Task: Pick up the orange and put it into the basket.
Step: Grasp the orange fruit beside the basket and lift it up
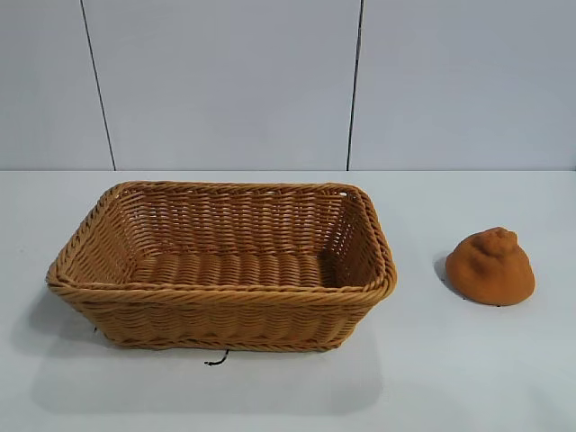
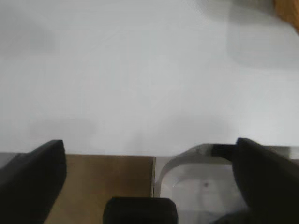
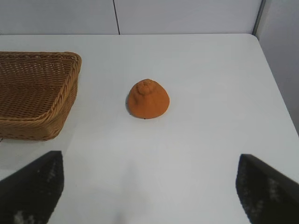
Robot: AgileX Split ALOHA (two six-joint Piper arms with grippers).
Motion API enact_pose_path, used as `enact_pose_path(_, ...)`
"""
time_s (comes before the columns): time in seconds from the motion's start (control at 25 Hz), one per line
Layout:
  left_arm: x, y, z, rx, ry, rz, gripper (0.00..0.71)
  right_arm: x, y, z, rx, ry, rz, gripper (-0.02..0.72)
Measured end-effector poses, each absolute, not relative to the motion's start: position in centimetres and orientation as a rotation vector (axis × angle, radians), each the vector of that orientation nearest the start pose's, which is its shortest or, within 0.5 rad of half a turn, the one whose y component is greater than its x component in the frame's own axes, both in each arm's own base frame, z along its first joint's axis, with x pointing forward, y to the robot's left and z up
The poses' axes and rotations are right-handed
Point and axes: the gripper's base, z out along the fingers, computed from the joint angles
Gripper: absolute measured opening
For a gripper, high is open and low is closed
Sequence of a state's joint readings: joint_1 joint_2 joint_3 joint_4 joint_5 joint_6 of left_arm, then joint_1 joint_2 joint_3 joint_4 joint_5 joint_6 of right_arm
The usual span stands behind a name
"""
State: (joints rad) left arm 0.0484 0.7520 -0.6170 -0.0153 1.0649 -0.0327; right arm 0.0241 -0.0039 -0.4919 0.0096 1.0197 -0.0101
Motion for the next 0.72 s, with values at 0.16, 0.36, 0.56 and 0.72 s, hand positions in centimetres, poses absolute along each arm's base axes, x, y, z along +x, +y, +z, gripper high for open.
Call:
enact_pose_path(0.16, 7.8, 0.3, 26.9, -0.109, 2.545, -0.014, 0.694, -0.3, 0.1, 27.8, -0.035, 2.006, 0.020, 0.694)
enact_pose_path(0.36, 4.5, 0.1, 27.2, -0.102, 2.373, -0.020, 0.694, -0.3, 0.1, 27.8, -0.035, 2.006, 0.020, 0.694)
enact_pose_path(0.56, 2.5, -0.1, 27.6, -0.095, 2.242, -0.029, 0.694, -0.3, 0.1, 27.8, -0.035, 2.006, 0.020, 0.694)
enact_pose_path(0.72, 0.4, -0.2, 27.8, -0.087, 2.106, -0.030, 0.694, -0.4, 0.1, 28.3, -0.034, 1.981, 0.020, 0.694)
